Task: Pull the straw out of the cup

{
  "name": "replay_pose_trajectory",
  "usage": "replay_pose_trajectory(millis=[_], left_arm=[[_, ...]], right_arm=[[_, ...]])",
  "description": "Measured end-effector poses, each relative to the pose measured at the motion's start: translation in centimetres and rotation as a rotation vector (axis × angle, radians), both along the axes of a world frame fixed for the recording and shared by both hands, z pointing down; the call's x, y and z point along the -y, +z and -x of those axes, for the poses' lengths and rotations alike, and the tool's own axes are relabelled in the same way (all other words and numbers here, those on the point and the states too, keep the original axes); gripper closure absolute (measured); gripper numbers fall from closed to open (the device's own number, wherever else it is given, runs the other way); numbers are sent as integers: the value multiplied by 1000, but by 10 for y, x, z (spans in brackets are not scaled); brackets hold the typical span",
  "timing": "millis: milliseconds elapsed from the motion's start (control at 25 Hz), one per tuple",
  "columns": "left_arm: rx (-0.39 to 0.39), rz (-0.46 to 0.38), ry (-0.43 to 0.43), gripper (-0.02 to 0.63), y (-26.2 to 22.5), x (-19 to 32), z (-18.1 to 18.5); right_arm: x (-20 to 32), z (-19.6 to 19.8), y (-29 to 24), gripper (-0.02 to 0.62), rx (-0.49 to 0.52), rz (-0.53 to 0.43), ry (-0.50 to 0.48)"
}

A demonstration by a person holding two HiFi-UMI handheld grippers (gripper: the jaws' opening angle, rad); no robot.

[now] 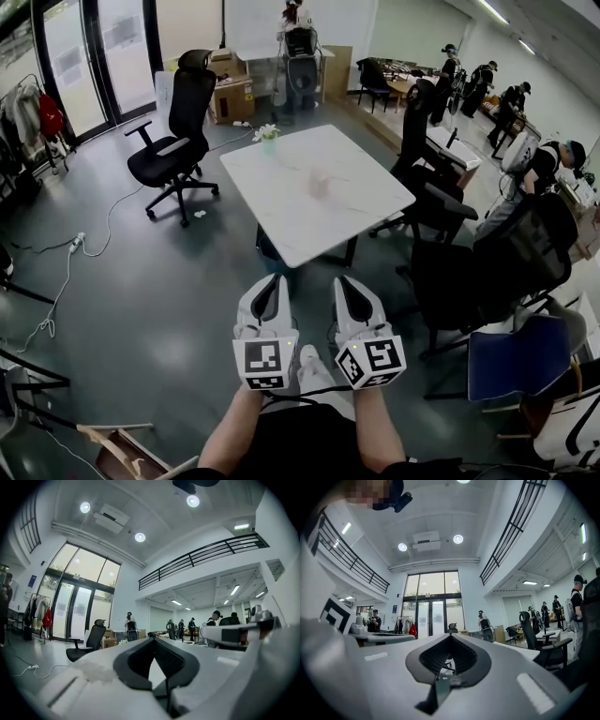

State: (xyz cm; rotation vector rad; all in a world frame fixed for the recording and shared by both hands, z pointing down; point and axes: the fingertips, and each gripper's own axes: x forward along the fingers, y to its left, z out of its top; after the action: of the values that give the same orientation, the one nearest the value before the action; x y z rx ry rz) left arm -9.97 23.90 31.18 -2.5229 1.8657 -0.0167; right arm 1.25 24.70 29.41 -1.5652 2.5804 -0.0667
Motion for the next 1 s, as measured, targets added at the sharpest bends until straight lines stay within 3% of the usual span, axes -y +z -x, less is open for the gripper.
replay_pose_trajectory(millis=[360,720,1000], left_arm=[[-28,89,28,604,34,131,-42],[0,190,-2,604,64,283,-86],[3,231,-11,604,75,357,-111]], right_arm=[[128,-52,34,592,-6,90,45],[288,-90,62,592,32,178,-1],[368,-112,81,592,62,241,-18]])
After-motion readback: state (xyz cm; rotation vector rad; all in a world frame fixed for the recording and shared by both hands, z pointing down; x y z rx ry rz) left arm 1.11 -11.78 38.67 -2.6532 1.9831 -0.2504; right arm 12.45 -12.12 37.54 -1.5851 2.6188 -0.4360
